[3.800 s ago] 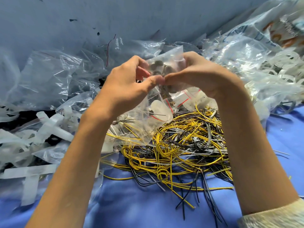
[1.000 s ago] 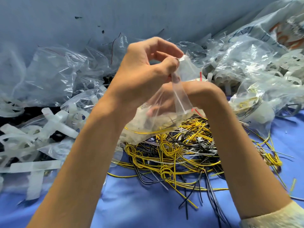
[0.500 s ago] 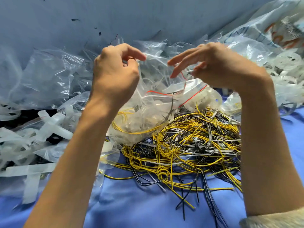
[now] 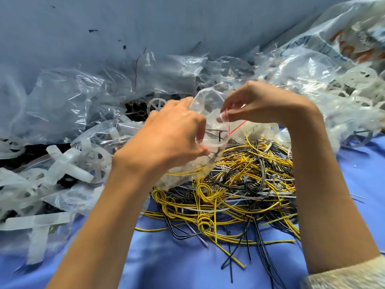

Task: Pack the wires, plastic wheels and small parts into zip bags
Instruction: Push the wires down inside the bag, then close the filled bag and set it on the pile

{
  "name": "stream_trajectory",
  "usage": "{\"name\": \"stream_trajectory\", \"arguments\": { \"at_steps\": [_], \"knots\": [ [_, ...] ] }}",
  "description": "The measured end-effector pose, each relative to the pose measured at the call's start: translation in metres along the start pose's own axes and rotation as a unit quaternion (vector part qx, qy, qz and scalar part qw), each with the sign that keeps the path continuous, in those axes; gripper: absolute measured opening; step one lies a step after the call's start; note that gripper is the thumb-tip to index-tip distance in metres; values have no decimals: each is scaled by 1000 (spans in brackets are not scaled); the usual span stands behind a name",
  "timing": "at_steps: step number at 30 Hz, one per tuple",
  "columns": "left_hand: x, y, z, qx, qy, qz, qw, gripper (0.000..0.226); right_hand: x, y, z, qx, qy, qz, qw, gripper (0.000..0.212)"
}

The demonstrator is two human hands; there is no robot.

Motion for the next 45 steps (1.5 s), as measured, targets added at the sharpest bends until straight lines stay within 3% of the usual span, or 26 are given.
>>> {"name": "stream_trajectory", "arguments": {
  "at_steps": [3,5,10,13,15,18,21,23,25,27,30,34,36,40,45],
  "knots": [
    [6,-1,7,12,37,21,999,39,8,3,3,-1,-48,58,997,22],
    [8,1,7,45,74,35,996,41,14,5,10,-14,-105,87,991,16],
    [-25,11,10,89,201,-37,975,41,12,18,35,-89,-317,127,936,8],
    [-46,22,10,121,389,-47,912,10,-4,25,47,-142,-450,111,875,10],
    [-58,30,1,158,480,-45,862,7,-11,27,50,-170,-490,95,850,14],
    [-53,31,-5,164,550,10,819,16,-8,27,52,-166,-469,110,860,26],
    [-17,28,8,92,479,127,864,12,14,19,37,-93,-348,153,920,47],
    [4,24,25,27,414,168,894,22,25,11,18,-28,-261,159,952,46],
    [10,16,42,-17,325,127,937,21,29,5,4,18,-214,143,966,33],
    [4,10,58,-33,240,55,969,25,27,1,0,28,-209,117,971,34],
    [-3,8,78,-48,242,3,969,33,19,0,1,19,-229,75,970,40],
    [-2,14,104,-95,252,9,963,51,15,-2,4,-5,-226,48,973,39],
    [-12,17,111,-103,257,-47,960,54,14,-4,9,-22,-243,36,969,38],
    [-36,16,108,-91,228,-196,949,33,10,-6,15,-44,-272,19,961,35],
    [-24,9,108,-106,249,-164,948,15,15,-3,2,-27,-255,43,966,27]
  ]
}}
Point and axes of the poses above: each hand's wrist, its own y-axis away from the middle knuckle, its own x-axis out of the palm, z = x × y, the point moved 8 cm from there along -y, towards the middle knuckle
